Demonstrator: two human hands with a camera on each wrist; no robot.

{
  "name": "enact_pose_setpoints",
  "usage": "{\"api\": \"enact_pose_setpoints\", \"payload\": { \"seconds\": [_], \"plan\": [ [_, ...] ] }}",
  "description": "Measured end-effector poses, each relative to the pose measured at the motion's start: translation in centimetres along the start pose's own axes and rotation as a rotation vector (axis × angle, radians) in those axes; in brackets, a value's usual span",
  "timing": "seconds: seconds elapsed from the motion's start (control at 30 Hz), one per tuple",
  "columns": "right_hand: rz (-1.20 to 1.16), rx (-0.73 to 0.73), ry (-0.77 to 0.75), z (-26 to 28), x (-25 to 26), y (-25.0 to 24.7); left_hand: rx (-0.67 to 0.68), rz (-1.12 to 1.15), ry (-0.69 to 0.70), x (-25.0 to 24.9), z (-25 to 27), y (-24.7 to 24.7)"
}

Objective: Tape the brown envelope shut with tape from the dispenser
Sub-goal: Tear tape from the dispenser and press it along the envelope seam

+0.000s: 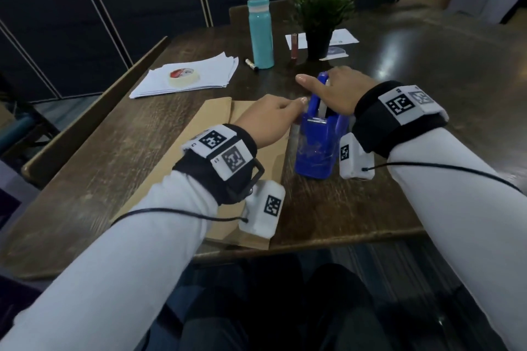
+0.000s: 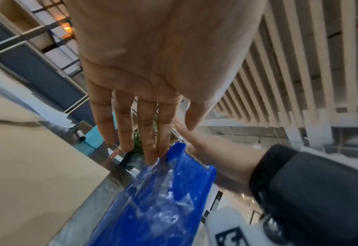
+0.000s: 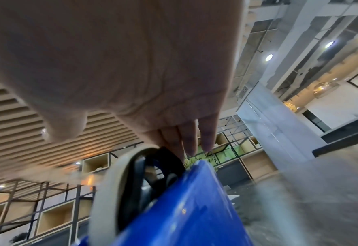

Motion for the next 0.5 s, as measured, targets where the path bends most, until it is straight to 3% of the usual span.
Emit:
{"api": "enact_pose_setpoints", "payload": {
  "seconds": [0.2, 0.5],
  "plan": [
    [-0.049, -0.021, 0.052, -0.9, -0.5, 0.7, 0.152, 0.025, -0.151, -1.0, -0.7, 0.2],
    [0.026, -0.011, 0.033, -1.4, -0.6, 0.9, 0.123, 0.399, -0.243, -0.3, -1.4, 1.3]
  ]
}}
Point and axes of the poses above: each hand's wrist, its own z-axis away from the middle knuckle, its own y-axis out of the palm, x = y × z, the point moved 2 cm from there along -z, towards the middle knuckle, and after that the axes turned 5 degrees about -x, right-handed, at the moved point
